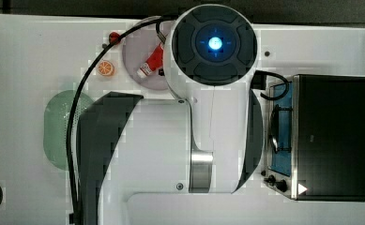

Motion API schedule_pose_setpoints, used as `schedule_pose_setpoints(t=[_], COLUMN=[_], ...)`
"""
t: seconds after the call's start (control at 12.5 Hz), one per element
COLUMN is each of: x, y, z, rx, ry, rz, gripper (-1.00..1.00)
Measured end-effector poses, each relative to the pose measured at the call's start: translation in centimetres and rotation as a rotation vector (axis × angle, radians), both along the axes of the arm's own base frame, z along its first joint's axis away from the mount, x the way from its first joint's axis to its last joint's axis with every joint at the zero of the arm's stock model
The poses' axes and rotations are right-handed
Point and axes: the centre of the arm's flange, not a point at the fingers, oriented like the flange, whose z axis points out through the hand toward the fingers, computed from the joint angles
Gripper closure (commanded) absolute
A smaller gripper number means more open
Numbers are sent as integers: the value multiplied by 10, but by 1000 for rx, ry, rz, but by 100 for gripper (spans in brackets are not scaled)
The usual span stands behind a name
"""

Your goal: Drag strainer left to right.

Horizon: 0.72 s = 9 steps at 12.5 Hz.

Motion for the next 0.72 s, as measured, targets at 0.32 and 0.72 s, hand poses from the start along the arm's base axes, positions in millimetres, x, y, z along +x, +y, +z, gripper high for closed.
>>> schedule_pose_setpoints(t=[0.32,0.72], x=[-134,-139], y=[-16,51], z=[51,130], rx=[-14,-27], ry=[155,-113], rz=[-21,82], gripper=[-100,-100])
